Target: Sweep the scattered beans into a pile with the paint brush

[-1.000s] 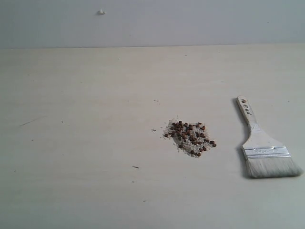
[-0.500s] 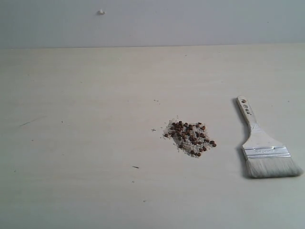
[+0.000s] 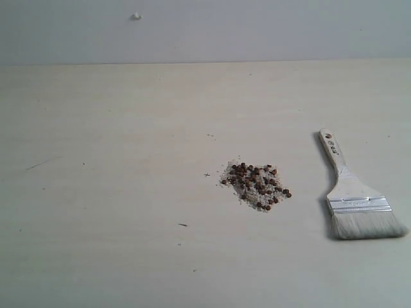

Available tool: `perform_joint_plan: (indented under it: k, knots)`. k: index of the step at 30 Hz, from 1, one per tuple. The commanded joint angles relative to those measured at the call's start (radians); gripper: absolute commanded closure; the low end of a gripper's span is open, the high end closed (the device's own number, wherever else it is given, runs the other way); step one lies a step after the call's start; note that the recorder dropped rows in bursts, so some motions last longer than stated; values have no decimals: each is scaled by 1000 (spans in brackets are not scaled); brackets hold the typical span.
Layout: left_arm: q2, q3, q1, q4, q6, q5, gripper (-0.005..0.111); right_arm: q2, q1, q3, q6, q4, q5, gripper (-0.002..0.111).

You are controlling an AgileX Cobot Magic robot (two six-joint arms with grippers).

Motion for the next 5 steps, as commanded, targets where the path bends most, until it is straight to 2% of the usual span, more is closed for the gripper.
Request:
perform_joint_plan:
  k: [1,5]
  knots:
    - [-2,4,4,-7,1,2,107,-6,2,3,0,2,8,108]
    - [-2,4,4,-7,1,2,107,-6,2,3,0,2,8,108]
